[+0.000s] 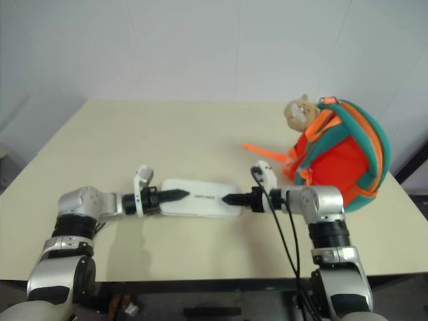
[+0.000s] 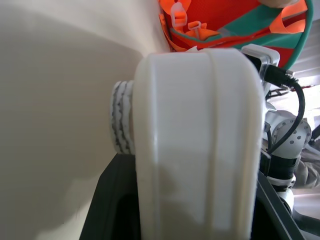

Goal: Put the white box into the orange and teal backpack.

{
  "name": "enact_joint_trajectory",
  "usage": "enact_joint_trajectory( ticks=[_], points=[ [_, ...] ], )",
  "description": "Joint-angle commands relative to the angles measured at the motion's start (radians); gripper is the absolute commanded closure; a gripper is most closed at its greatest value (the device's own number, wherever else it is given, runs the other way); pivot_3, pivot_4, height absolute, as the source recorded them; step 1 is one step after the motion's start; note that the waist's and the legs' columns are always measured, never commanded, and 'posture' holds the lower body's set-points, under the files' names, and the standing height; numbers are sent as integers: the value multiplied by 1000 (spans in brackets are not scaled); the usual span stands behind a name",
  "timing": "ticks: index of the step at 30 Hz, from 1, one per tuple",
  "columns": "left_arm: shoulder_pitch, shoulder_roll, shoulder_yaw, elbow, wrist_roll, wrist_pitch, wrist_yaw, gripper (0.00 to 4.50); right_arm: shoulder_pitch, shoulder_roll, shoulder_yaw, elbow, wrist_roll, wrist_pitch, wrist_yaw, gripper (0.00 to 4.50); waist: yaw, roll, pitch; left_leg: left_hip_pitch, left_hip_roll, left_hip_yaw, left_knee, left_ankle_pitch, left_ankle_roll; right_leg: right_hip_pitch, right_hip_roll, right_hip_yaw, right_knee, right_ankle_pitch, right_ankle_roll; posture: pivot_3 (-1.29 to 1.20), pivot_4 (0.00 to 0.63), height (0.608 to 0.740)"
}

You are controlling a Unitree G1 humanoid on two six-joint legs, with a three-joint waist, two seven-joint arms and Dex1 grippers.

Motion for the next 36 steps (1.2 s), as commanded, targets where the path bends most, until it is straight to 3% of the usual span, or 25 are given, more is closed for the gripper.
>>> enact_joint_trajectory(
  ticks=[1, 5, 11, 18, 21, 26, 36],
  points=[
    [-4, 28, 52, -73, -55, -4, -8, 3220, 19, -31, -90, -107, 46, -44, -13, 0, 1, 0, 0, 0, 0, 0, 0, 0, 0, 0, 0, 0, 0, 0, 0, 0, 150, 740],
    [58, 57, 156, -199, -124, -109, -47, 3220, 102, -67, -282, -320, 105, -125, -76, 0, 3, 0, 0, -1, 0, 0, -1, 1, -2, 0, 0, 0, -1, 0, 0, 0, 150, 740],
    [176, 92, 204, -320, -153, -268, -92, 3220, 265, -131, -384, -552, 85, -210, -187, 0, 3, 0, 0, -1, 0, 1, -1, 0, -3, 1, 0, 0, -5, 0, 0, 0, 150, 740],
    [240, 107, 200, -360, -175, -305, -96, 3220, 392, -153, -421, -702, 32, -273, -328, 0, 2, 0, 0, 1, 0, 1, 0, 0, 1, 1, 0, 0, -3, 1, -1, 0, 150, 740],
    [242, 100, 194, -359, -177, -316, -87, 3220, 391, -143, -408, -669, -16, -340, -384, 0, 2, 0, 0, 1, 0, 1, 1, 1, 3, 2, -1, 0, -4, 4, -2, 0, 150, 740],
    [246, 86, 175, -365, -180, -333, -79, 3220, 295, -93, -341, -445, -133, -530, -478, 0, -2, -1, 0, 1, 0, 1, 2, 2, 4, 2, -1, 1, -4, 6, -2, 0, 150, 740],
    [283, 95, 203, -410, -218, -330, -60, 3220, 130, -43, -249, -142, -166, -711, -455, 0, -1, -1, 0, 0, 0, 1, 0, 2, 4, 2, 0, 1, -4, 6, -2, 0, 150, 740]
  ],
)
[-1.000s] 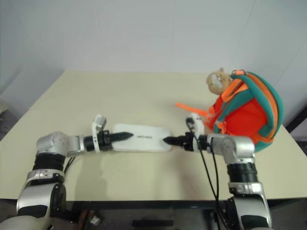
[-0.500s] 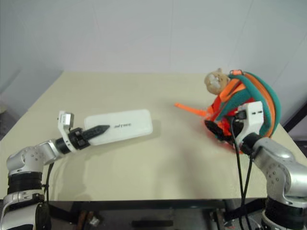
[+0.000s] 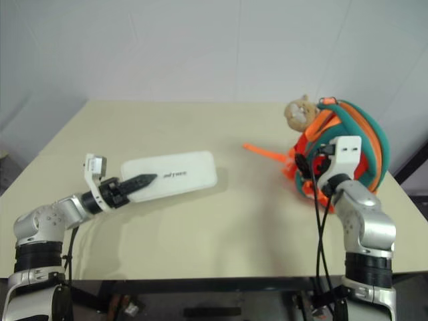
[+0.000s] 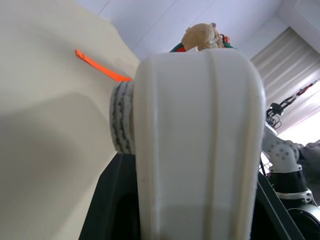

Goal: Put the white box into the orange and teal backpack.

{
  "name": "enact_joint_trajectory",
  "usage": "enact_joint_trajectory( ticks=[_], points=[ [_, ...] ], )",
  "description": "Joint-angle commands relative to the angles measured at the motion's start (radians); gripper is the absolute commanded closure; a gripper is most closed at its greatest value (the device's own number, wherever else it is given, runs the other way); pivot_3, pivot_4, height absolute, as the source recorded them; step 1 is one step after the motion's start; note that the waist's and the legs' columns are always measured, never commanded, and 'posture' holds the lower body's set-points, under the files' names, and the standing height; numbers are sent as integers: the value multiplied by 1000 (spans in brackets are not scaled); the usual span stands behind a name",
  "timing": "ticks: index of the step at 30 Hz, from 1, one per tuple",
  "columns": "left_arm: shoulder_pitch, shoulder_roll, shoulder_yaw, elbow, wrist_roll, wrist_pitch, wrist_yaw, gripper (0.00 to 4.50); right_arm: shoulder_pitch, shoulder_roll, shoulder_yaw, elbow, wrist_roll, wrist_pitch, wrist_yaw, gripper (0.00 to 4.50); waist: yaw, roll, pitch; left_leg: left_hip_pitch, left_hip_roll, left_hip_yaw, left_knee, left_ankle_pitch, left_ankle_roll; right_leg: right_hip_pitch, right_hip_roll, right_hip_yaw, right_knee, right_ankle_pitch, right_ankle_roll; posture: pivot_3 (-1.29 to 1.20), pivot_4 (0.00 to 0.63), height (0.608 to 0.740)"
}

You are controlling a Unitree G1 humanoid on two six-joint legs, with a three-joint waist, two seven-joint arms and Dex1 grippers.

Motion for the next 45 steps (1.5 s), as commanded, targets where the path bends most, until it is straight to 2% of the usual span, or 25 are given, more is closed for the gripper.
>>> enact_joint_trajectory(
  ticks=[1, 5, 6, 7, 15, 18, 19, 25, 28, 31, 37, 41, 45],
  points=[
    [11, 23, 38, -51, -52, -13, -2, 3220, -63, 3, 18, 73, -23, -98, 12, 0, 0, 0, 0, 0, 0, 0, 0, 0, 0, 0, 0, 0, 0, 0, 0, 0, 150, 740],
    [27, 36, 44, -63, -61, -21, -1, 3220, -122, 13, 31, 207, -61, -229, -1, 0, 0, 0, 0, 0, 0, 0, 0, 0, 0, 0, 0, 0, 0, 0, 0, 0, 150, 740],
    [30, 38, 45, -65, -63, -23, 1, 3220, -131, 16, 30, 227, -61, -254, 2, 391, 0, 0, 0, 0, 0, 0, 0, 0, 0, 0, 0, 0, 0, 0, 0, 0, 150, 740],
    [32, 40, 46, -67, -66, -25, 2, 3220, -137, 18, 30, 243, -62, -273, 5, 538, 0, 0, 0, 0, 0, 0, 0, 0, 0, 0, 0, 0, 0, 0, 0, 0, 150, 740],
    [50, 54, 65, -68, -75, -44, 19, 3220, -133, 21, 52, 258, -47, -311, 71, 3326, -1, 0, 0, 0, 0, 0, 0, 0, 0, 0, 0, 0, 0, 0, 0, 0, 150, 740],
    [49, 59, 66, -61, -75, -54, 20, 3220, -140, 26, 59, 244, -14, -289, 129, 4247, -3, 0, 0, 1, 0, 0, 0, 0, 0, 0, 0, 0, 1, 0, 0, 0, 150, 740],
    [48, 61, 66, -58, -74, -57, 19, 3220, -145, 30, 61, 233, 2, -279, 150, 4413, -3, 0, 0, 1, 0, 0, 0, 0, -1, 0, 0, 0, 1, 0, 0, 0, 150, 740],
    [25, 86, 68, -10, -60, -94, 14, 3220, -179, 52, 107, 88, 183, -77, 313, 4413, -8, 0, 0, 1, 0, 0, 0, 0, -1, 0, 0, 0, 1, 0, 0, 0, 150, 740],
    [21, 100, 68, 10, -61, -107, 9, 3220, -186, 58, 118, 22, 251, 15, 345, 4413, -8, 0, 0, 1, 1, 0, 0, 0, -1, 0, 1, 0, 2, 0, 0, 0, 150, 740],
    [10, 129, 75, 56, -54, -128, -1, 3220, -202, 67, 133, -72, 394, 157, 412, 4413, -7, 0, 0, 0, 1, 0, 0, 0, 0, 0, 0, 0, 1, 0, 0, 0, 150, 740],
    [16, 162, 73, 110, -48, -158, -25, 3220, -223, 54, 116, -189, 655, 413, 455, 4413, -1, 0, 0, 0, 1, 0, -2, 0, 0, -1, 1, 0, 1, 0, 0, 0, 150, 740],
    [22, 168, 84, 138, -51, -169, -19, 3220, -209, -4, 100, -240, 836, 592, 468, 4413, 3, 0, 0, -1, 1, 0, -1, 0, 0, -1, 0, 0, 0, 0, 0, 0, 150, 740],
    [23, 173, 113, 178, -61, -172, -12, 3220, -176, -113, 104, -274, 985, 742, 500, 4413, 7, 0, 0, -1, 0, 0, -1, 0, 0, -1, 0, -1, -1, 0, 0, 0, 150, 740]
  ],
)
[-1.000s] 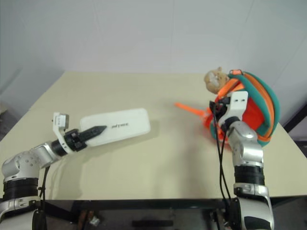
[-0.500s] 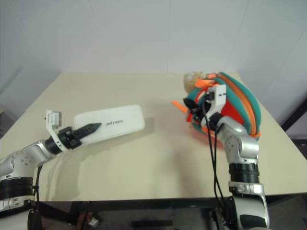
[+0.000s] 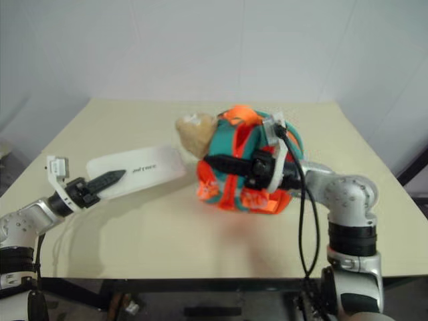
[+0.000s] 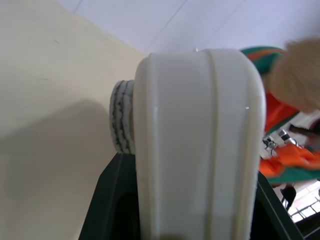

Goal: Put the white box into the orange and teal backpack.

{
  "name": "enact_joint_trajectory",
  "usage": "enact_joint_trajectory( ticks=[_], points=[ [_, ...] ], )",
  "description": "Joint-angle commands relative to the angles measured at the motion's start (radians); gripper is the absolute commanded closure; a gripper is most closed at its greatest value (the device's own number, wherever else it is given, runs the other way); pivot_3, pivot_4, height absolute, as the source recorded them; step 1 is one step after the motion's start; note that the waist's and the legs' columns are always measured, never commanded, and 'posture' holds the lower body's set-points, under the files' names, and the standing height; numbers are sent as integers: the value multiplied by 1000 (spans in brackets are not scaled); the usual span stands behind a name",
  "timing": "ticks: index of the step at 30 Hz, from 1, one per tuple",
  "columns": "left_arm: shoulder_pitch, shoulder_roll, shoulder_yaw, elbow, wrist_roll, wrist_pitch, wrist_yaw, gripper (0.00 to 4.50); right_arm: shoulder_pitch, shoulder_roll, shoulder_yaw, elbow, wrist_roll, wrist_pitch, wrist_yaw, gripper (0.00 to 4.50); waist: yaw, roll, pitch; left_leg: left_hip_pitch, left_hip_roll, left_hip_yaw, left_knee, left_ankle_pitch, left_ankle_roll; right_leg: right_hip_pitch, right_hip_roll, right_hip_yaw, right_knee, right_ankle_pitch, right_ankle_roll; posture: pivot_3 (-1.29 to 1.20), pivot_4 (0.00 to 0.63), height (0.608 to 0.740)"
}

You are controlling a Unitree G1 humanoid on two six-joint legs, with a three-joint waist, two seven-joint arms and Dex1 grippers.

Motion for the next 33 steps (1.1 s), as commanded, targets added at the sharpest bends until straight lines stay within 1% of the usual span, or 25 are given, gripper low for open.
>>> enact_joint_trajectory(
  ticks=[1, 5, 10, 14, 19, 24, 29, 32, 33],
  points=[
    [-5, 32, 47, 18, -18, -25, -12, 3220, 21, -85, -27, -66, 139, 96, 49, 4413, -1, 0, 0, 0, 0, 0, 0, 0, 0, 0, 0, 0, 0, 0, 0, 0, 150, 740],
    [7, 33, 47, 23, -12, -31, -19, 3220, 39, -154, -14, -56, 137, 120, 52, 4413, -3, 0, 0, 0, 0, 0, 1, 0, 0, 0, 0, 0, 0, 0, 0, 0, 150, 740],
    [25, 23, 43, -29, -33, -15, -32, 3220, 92, -175, 21, -79, 111, 104, 79, 4413, -6, -1, 0, 0, 0, 0, 1, 0, 0, 0, 0, 0, 0, 0, 0, 0, 150, 740],
    [29, 41, 54, -91, -69, 17, -65, 3220, 143, -206, 56, -70, 77, 98, 141, 4413, -4, -1, 0, 0, 0, 0, 1, 0, 0, 0, 0, 0, 0, 0, 0, 0, 150, 740],
    [1, 63, 115, -141, -161, 74, -71, 3220, 165, -243, 104, -12, -28, 51, 209, 4413, -6, -1, -1, 0, 0, 0, 3, 0, 1, 0, 0, 0, 1, 0, 0, 0, 150, 740],
    [-36, 58, 153, -254, -302, 174, -40, 3220, 157, -228, 131, 9, -79, 15, 242, 4413, -5, -2, -1, 0, 0, 0, 3, 0, 1, 0, 0, 0, 1, 0, 0, 0, 150, 740],
    [-46, 33, 121, -310, -369, 217, -36, 3220, 161, -219, 157, 8, -106, 4, 263, 4413, -7, -2, -1, 1, 0, 0, 3, 0, 0, 1, 0, 1, 1, 0, 0, 0, 150, 740],
    [-52, 21, 65, -335, -359, 214, -51, 3220, 157, -216, 161, 12, -118, 0, 268, 4413, -7, -2, -1, 2, 0, 0, 3, 0, 0, 1, 1, 1, 2, 0, 0, 0, 150, 740],
    [-56, 11, 37, -339, -324, 177, -56, 3220, 155, -213, 160, 12, -122, -2, 268, 4413, -6, -2, -1, 2, 0, 0, 4, 0, 0, 1, 1, 1, 2, 0, 0, 0, 150, 740]
  ],
)
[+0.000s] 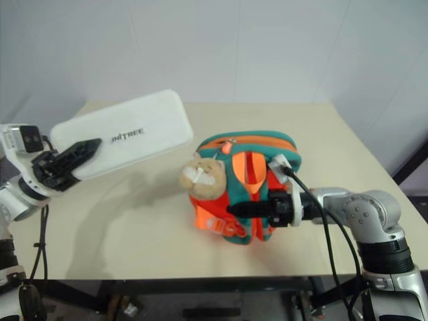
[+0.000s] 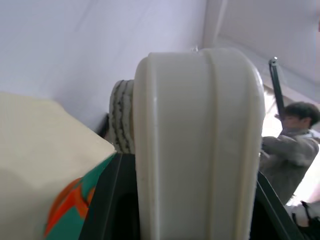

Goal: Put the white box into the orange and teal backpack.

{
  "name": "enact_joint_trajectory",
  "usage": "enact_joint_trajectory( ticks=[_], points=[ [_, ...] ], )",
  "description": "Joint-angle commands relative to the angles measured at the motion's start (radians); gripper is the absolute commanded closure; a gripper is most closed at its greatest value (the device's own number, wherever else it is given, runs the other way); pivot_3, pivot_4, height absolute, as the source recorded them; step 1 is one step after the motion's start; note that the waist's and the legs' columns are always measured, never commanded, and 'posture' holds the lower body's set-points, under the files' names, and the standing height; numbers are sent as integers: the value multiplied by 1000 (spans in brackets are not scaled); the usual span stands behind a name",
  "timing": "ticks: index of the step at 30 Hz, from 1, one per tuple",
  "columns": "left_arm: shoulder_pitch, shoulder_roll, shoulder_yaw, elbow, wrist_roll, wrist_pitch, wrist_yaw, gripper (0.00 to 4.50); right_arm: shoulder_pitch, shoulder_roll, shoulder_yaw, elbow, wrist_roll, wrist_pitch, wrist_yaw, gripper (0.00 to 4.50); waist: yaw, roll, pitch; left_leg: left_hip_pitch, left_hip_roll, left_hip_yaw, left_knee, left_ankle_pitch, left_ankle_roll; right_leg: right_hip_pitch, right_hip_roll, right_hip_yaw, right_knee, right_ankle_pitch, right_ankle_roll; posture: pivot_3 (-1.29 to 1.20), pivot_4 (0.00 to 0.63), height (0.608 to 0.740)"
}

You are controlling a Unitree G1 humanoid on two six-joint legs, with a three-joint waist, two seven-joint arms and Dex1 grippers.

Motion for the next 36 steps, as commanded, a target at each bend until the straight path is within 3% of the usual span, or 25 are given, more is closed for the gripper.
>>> enact_joint_trajectory(
  ticks=[1, 6, 9, 14, 20, 22, 25, 29, 36],
  points=[
    [-25, -10, -61, -51, 32, -70, -22, 3220, -6, 7, 10, -8, -11, -3, 13, 4413, 1, 0, 0, 0, 0, 0, 0, 0, 0, 0, 0, 0, 0, 0, 0, 0, 150, 740],
    [-88, -81, -164, 26, 205, -322, -28, 3220, -2, 25, 6, -19, -14, -4, 5, 4413, 4, -1, -1, 0, 0, 0, 1, 0, 0, 1, 0, 0, 0, 0, 0, 0, 150, 740],
    [-121, -116, -197, 29, 220, -355, -34, 3220, 9, 32, -1, -31, -10, -1, -3, 4413, 4, -1, -1, 0, 0, 0, 2, 0, 0, 1, 0, 0, -1, 1, 0, 0, 150, 740],
    [-122, -112, -256, 13, 274, -396, -71, 3220, 22, 37, -11, -45, -1, 2, -16, 4413, 4, -1, -1, -1, 0, 0, 2, 0, 0, 1, 0, 0, -2, 1, 0, 0, 150, 740],
    [-136, -54, -399, 47, 474, -598, -177, 3220, 32, 39, -21, -52, 5, 2, -26, 4413, 5, -2, -1, 0, 0, 0, 3, 0, 0, 2, 0, 0, -2, 1, 0, 0, 150, 740],
    [-153, -56, -410, 71, 492, -621, -185, 3220, 32, 41, -20, -51, 5, 1, -28, 4413, 9, -2, -1, 0, 0, 0, 3, 0, 0, 2, 0, 0, -2, 2, 0, 0, 150, 740],
    [-245, -87, -494, 155, 633, -780, -168, 3220, 30, 46, -17, -45, 0, -4, -27, 4413, 24, -2, -1, 0, 0, 0, 5, 0, 1, 3, 0, 0, -2, 2, -1, 0, 150, 740],
    [-304, -128, -533, 174, 647, -798, -216, 3220, 24, 59, -15, -45, -5, -9, -31, 4413, 43, -2, -1, -2, 0, 0, 9, -1, 3, 4, 0, 0, -5, 3, -2, 0, 150, 740],
    [-319, -85, -524, 241, 689, -830, -260, 3220, 32, 64, -24, -53, -2, -9, -39, 4413, 46, -2, -1, -2, 0, 1, 9, -2, 4, 4, 0, 1, -5, 4, 0, 0, 150, 740]
  ],
)
